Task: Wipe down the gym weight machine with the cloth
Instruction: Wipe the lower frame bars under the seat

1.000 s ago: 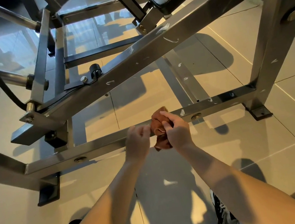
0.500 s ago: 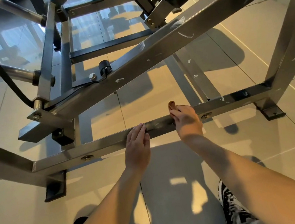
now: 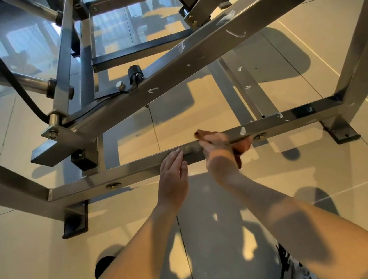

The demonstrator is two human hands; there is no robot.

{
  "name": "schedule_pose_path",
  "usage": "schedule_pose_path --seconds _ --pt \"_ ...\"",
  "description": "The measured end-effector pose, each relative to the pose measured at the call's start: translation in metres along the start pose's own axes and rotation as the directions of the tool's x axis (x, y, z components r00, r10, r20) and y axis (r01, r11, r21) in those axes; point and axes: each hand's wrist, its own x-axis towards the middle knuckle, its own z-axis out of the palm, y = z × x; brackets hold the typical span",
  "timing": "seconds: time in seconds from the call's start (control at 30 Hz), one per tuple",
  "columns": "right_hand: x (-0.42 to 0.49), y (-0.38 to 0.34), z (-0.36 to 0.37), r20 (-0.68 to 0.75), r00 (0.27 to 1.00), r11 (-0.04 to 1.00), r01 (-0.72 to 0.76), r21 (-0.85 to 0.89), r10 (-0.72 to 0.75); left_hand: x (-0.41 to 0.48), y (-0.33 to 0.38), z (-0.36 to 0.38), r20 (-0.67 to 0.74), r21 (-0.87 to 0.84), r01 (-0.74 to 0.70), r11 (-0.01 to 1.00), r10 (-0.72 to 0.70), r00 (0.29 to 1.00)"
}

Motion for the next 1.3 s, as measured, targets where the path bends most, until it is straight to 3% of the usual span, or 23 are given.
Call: schedule_pose_path --seconds 0.1,0.17,0.27,0.37,0.4,0.53,0.63,0.7,0.8,0.9,1.03,1.17,1.23,1.3 --pt "-0.009 -0.025 0.014 0.05 0.984 0.982 0.169 0.089 -0.174 -0.002 0.001 -0.001 0.007 -0.031 0.005 1.0 -0.005 1.0" --pt "-0.01 -0.017 0.004 0.068 0.975 0.975 0.207 0.081 -0.213 -0.005 -0.002 -0.003 0.014 -0.005 -0.01 1.0 0.01 1.0" --pt "-0.011 0.019 -0.01 0.001 1.0 0.997 0.007 0.078 -0.007 -0.016 -0.013 -0.009 -0.006 0.079 -0.028 0.996 0.029 1.0" --pt "-0.006 0.018 -0.005 -0.059 0.978 0.979 -0.199 0.036 0.201 -0.026 -0.019 -0.014 -0.021 0.072 0.034 0.997 -0.032 0.999" --pt "-0.007 0.003 -0.003 -0.043 0.983 0.984 -0.175 0.026 0.176 -0.028 -0.018 -0.014 -0.012 0.058 0.054 0.997 -0.053 0.999" --pt "-0.018 -0.042 0.025 0.006 0.987 0.982 0.158 0.101 -0.16 -0.028 -0.019 -0.017 0.047 -0.033 0.091 0.995 -0.089 0.995" --pt "-0.019 -0.046 0.018 0.048 0.979 0.977 0.192 0.097 -0.197 -0.027 -0.021 -0.02 0.07 -0.056 0.072 0.996 -0.068 0.995" --pt "-0.018 -0.028 0.007 -0.018 0.993 0.99 0.121 0.07 -0.12 -0.028 -0.025 -0.024 0.075 -0.023 0.019 1.0 -0.017 0.997" --pt "-0.013 -0.003 -0.003 -0.075 0.991 0.992 -0.102 0.07 0.107 -0.028 -0.048 -0.035 0.046 0.163 -0.139 0.977 0.134 0.99" --pt "-0.015 -0.023 0.009 -0.072 0.96 0.954 -0.259 0.149 0.272 -0.026 -0.062 -0.043 0.012 0.218 -0.156 0.963 0.157 0.987" --pt "-0.02 -0.072 0.049 -0.007 0.985 0.964 -0.166 0.209 0.172 -0.026 -0.053 -0.037 0.021 0.181 -0.108 0.978 0.106 0.994" --pt "-0.022 -0.075 0.061 -0.025 0.987 0.956 -0.146 0.256 0.157 -0.02 -0.063 -0.044 0.035 0.156 -0.158 0.975 0.154 0.987" --pt "-0.029 -0.061 0.055 -0.034 0.95 0.898 -0.281 0.34 0.31 -0.017 -0.068 -0.046 0.043 0.15 -0.202 0.968 0.197 0.979" --pt "-0.029 -0.042 0.05 -0.048 0.812 0.733 -0.498 0.464 0.582 -0.013 -0.074 -0.047 0.044 0.153 -0.234 0.96 0.23 0.972"
